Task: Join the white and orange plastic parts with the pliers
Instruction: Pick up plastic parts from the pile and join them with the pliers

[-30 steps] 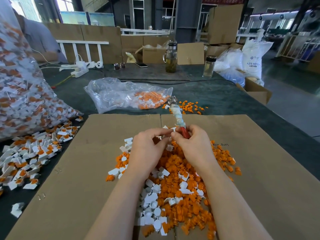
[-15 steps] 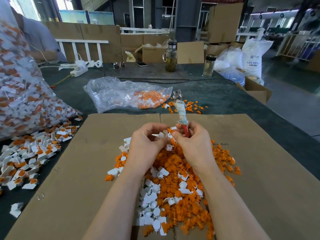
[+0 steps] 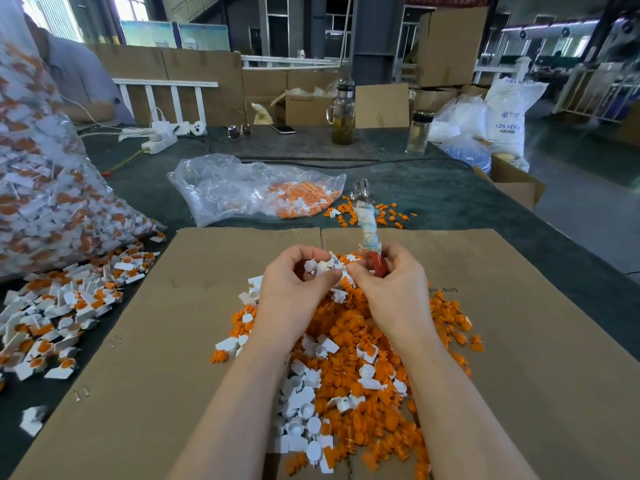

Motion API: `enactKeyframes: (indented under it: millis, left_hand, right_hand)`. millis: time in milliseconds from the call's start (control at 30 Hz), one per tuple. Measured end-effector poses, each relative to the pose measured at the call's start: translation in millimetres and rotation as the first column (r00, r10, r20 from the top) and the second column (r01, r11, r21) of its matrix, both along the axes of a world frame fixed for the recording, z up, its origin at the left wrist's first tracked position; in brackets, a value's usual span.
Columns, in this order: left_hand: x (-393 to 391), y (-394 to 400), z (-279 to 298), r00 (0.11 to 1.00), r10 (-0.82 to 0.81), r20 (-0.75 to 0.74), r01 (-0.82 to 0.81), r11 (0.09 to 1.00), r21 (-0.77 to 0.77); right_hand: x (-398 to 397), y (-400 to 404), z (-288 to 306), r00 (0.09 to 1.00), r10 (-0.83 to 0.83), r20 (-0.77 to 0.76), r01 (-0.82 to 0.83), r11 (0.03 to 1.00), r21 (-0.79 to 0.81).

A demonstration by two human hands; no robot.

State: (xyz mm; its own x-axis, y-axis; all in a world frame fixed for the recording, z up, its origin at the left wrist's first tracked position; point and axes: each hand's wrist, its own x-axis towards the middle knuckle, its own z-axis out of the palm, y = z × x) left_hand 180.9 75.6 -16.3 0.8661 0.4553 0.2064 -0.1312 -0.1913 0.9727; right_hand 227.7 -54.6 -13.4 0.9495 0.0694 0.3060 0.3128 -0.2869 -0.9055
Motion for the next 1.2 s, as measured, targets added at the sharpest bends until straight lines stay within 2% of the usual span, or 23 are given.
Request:
enactKeyframes:
  millis: [300,367,500,667,1000,1200]
  left_hand:
    - [0.3,-4.3,1.5,0.998,0.054,0.018,-0.056,0.984,0.17]
    - [0.7,-4.3,1.3,0.997,0.076,0.008,-0.077,0.99,0.115]
    - [1.4,-3.0,-0.3,0.996,0.084,-0.02,-0.086,0.984,-0.155]
    - [1.4,-3.4,-1.1,0.993,0.109,-0.031,-0.114,0.973,-0.202]
    - [-2.1,-7.1,2.6,0.99,0.143,-0.018,-0.143,0.99,-0.005]
    - [-1.4,-14.1,1.4,0.973,0.227,0.033,-0.229,0.949,0.218]
  right_hand:
    - [-0.9,0.0,-0.1,1.0,0.012,0.021,-0.012,1.0,-0.025]
    - [-1.4,0.1,0.4,1.0,0.017,0.023,-0.017,0.999,-0.034]
    - [-2.4,0.3,0.6,0.999,0.027,0.028,-0.026,0.999,-0.031]
    - [-4.3,0.6,2.0,0.997,0.04,0.058,-0.038,0.999,-0.03]
    - [-6.8,3.7,1.3,0.989,-0.024,0.146,0.052,0.98,-0.194]
    - [-6.2,4.3,0.4,0.987,-0.038,0.155,0.071,0.974,-0.215]
